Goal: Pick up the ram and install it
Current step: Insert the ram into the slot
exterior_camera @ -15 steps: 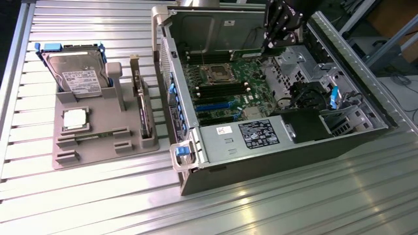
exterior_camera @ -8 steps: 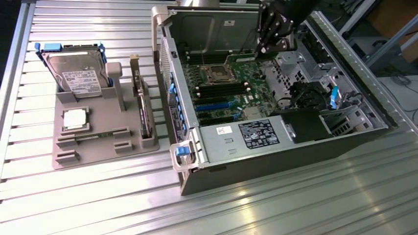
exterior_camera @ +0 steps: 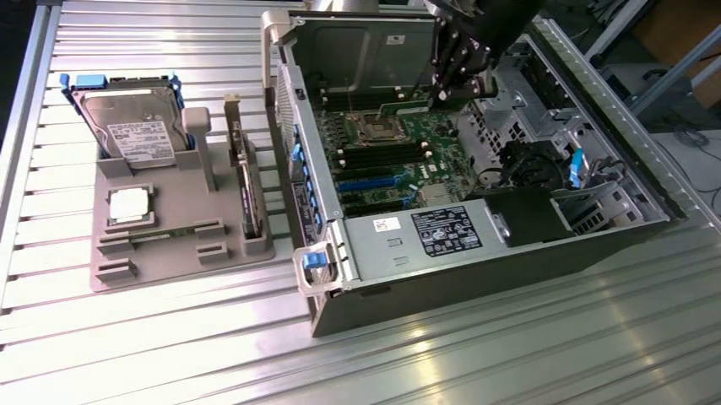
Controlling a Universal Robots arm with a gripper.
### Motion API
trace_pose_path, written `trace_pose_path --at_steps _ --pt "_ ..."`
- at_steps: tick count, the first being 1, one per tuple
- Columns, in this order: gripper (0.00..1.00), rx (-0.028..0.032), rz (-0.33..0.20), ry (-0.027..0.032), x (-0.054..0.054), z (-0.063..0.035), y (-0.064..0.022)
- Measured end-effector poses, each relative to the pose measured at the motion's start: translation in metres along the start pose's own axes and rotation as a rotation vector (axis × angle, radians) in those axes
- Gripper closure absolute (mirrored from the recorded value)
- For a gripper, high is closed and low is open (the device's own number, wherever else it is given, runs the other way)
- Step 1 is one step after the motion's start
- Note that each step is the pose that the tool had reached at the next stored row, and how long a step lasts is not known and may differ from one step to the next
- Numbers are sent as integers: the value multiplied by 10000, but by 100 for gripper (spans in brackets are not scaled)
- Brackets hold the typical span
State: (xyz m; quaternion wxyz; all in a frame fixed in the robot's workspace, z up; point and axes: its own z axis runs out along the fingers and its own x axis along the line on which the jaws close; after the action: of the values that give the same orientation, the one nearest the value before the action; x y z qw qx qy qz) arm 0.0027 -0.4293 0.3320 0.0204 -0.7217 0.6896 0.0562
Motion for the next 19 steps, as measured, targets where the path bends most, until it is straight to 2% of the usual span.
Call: trace_pose_path --at_steps 13,19 --pt "88 0 0 0 39 238 112" --pt "88 -2 -10 1 53 291 120"
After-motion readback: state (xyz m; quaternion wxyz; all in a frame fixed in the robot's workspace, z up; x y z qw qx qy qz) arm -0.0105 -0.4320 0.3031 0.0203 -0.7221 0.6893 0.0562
